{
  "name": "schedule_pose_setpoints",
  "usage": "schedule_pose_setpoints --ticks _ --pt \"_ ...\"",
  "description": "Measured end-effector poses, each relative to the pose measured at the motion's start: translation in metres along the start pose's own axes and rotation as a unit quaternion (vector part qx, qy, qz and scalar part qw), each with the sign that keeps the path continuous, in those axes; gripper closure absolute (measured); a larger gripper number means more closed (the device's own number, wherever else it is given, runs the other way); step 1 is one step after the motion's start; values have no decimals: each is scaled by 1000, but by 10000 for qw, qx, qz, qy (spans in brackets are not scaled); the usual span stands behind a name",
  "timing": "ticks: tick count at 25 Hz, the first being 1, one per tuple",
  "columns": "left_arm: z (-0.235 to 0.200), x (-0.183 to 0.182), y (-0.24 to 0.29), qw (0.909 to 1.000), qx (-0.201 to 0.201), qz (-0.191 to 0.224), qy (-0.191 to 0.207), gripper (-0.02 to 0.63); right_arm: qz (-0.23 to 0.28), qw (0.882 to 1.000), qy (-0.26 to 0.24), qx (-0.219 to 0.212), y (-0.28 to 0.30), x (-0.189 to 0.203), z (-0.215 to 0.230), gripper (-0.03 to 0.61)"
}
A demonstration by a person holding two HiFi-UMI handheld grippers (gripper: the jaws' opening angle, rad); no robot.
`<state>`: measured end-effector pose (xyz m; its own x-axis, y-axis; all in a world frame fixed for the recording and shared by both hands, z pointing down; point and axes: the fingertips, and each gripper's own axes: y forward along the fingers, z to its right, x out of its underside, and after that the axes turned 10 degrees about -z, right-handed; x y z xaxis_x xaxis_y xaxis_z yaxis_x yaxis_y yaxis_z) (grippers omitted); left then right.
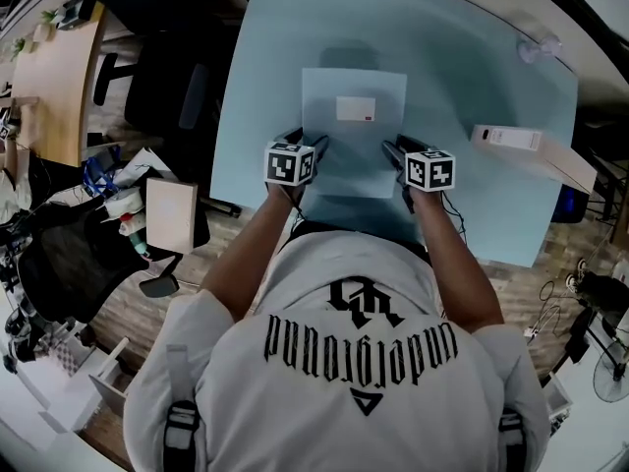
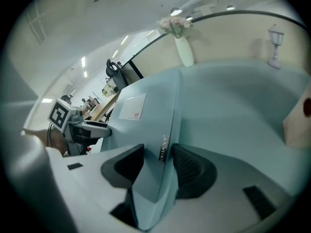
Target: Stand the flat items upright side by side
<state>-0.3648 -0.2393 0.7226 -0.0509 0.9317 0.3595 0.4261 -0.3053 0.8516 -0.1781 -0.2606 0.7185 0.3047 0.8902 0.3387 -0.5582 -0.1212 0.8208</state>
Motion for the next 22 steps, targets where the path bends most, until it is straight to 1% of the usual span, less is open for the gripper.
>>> schedule_pose_setpoints --ticks 3,5,10,13,16,22 --pt "21 -7 -10 9997 -84 174 164 342 229 9996 -148 105 -25 0 2 387" --pt "39 -15 -18 9986 -179 371 327 342 450 9984 -270 210 -46 -1 5 388" --pt "93 -34 -37 9909 -504 955 799 344 1047 9898 -739 620 -104 -2 17 388" --pt "137 -36 -44 9846 -635 1241 1054 345 1363 9812 -1033 895 -147 10 31 390" --pt "185 -40 -47 9760 -754 1538 1347 347 1697 9707 -1263 1140 -192 27 47 393" --pt "280 -37 -45 9594 -889 1972 1809 350 2287 9493 -1488 1560 -273 69 86 396"
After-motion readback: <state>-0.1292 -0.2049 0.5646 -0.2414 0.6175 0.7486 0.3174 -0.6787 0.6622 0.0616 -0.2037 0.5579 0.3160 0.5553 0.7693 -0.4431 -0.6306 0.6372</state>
